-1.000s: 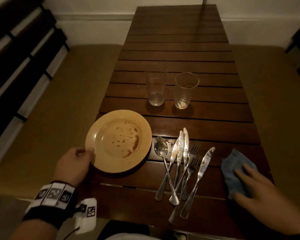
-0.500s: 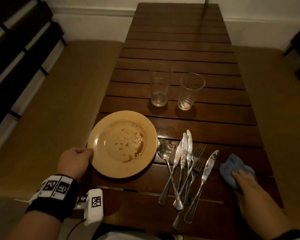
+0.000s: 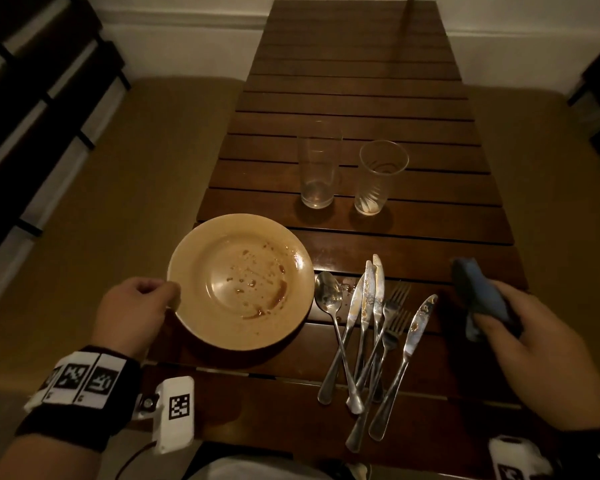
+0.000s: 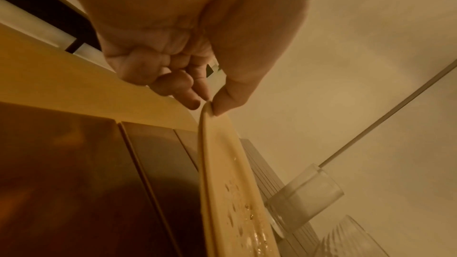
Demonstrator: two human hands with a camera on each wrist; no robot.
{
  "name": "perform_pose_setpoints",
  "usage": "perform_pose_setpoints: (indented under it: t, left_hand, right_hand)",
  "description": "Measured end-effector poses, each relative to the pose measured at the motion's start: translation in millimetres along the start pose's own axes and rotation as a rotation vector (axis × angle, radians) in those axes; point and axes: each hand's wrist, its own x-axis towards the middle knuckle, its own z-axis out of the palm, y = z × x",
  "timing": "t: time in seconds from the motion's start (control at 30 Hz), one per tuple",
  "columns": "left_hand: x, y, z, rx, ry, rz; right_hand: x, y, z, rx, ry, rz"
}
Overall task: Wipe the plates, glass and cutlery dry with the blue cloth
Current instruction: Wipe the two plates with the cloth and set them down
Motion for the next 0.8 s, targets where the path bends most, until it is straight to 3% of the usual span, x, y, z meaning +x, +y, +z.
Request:
perform_pose_setpoints:
  t: [0.2,0.4,0.7,0.8]
  left_hand:
    - [-4,7,2,0.035,0.028,0.054]
    - [1,10,3,-0.124,-0.097,-0.115]
    - [-3,12,5,-0.285,-0.314,-0.138]
    - [-6,13,6,-0.319,-0.323,-0.127]
  right_hand:
    - [36,-35,12,-0.023,-0.102,-0.179]
    - [54,-66,32,-0.002,-0.176,-0.267]
    - [78,-105,88,0.079,-0.329,-0.391]
    - [81,-124,104,0.09,-0.368,-0.457]
